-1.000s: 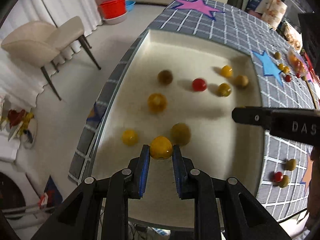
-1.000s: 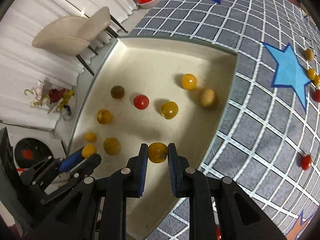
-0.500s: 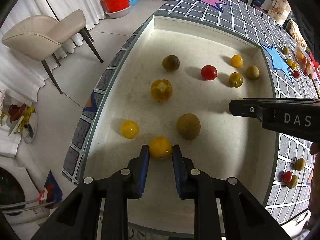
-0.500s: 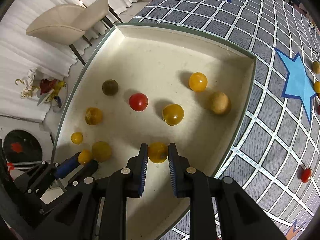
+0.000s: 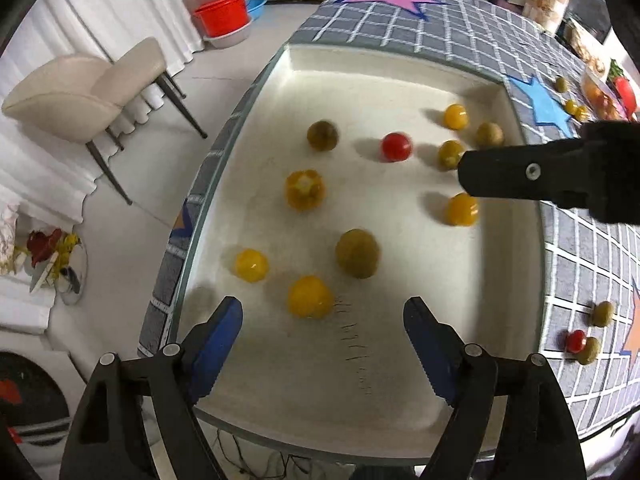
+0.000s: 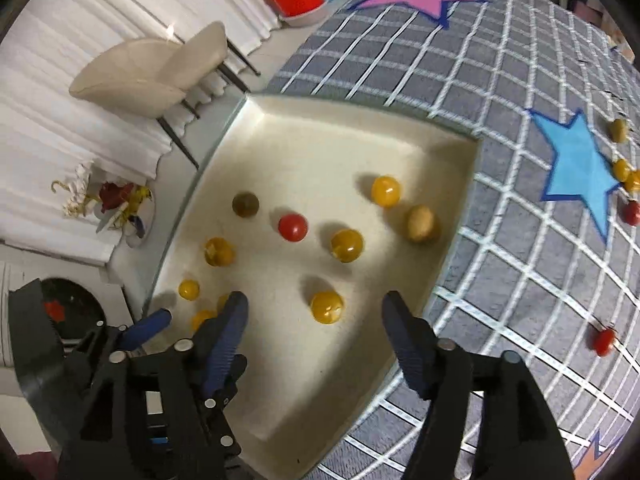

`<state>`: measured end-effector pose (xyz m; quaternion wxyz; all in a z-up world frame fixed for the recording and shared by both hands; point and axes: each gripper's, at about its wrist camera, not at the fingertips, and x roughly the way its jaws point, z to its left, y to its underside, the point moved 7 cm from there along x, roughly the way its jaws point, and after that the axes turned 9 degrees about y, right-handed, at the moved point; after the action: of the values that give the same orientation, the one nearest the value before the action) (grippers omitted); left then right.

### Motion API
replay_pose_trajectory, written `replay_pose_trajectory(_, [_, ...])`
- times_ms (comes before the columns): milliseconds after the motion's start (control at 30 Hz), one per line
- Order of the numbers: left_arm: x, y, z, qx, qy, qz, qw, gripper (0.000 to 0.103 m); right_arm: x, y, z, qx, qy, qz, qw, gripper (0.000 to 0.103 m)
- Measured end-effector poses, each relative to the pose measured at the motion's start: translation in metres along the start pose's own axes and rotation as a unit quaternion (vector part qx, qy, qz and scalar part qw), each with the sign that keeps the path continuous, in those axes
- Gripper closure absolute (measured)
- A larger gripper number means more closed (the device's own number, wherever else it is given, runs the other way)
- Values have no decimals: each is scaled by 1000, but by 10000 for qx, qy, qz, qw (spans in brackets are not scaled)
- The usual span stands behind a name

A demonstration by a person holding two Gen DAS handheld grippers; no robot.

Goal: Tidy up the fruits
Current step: 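Grasp a red tomato with the right tool while the left tool grasps a yellow tomato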

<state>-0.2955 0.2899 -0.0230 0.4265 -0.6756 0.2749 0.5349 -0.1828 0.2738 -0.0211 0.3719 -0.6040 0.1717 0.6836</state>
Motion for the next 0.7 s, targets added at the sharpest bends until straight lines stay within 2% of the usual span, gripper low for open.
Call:
replay_pose_trajectory(233, [-15, -18, -41, 515, 153, -166, 9984, 19, -37, 22, -63, 607, 378, -177, 9973, 28])
replay_pose_trajectory(367, [-23, -26, -74, 843, 321, -257, 9956, 19, -54, 53, -127, 1123, 803, -113, 9904, 28])
replay_pose_trajectory(500, [-28, -27, -111, 1112, 599, -279, 9916, 19, -61, 76, -175, 1540, 1050, 8, 9825, 28])
replay_pose_trajectory(700, [-20, -12, -171, 1557, 938, -87, 9833, 19, -61, 85, -211, 1683, 1145, 87, 9790, 28])
